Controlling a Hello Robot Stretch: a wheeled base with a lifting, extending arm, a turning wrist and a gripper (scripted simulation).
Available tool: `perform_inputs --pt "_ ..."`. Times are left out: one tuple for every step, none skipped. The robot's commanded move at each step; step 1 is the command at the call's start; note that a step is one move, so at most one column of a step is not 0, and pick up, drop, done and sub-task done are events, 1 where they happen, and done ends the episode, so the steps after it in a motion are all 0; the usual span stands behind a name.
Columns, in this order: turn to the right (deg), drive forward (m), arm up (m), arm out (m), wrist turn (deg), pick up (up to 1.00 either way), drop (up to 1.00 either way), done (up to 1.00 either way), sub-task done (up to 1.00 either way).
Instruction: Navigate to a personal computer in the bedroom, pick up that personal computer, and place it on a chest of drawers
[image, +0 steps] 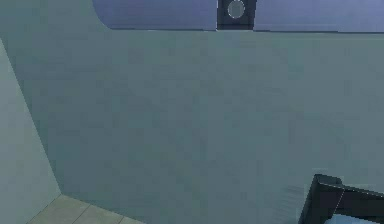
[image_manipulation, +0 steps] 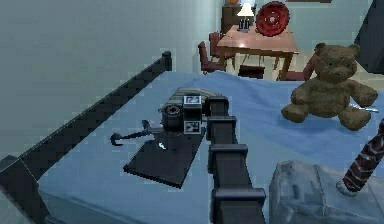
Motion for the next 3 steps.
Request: perform_inputs --pt "0.0 0.0 0.0 0.0 42.0 0.0 0.0 0.0 0.0" --pt "0.0 0.0 -0.3 0.0 0.0 0.0 0.0 0.0 0.0" --pt "0.0 0.0 0.0 0.0 0.0 1.0 0.0 0.0 0.0"
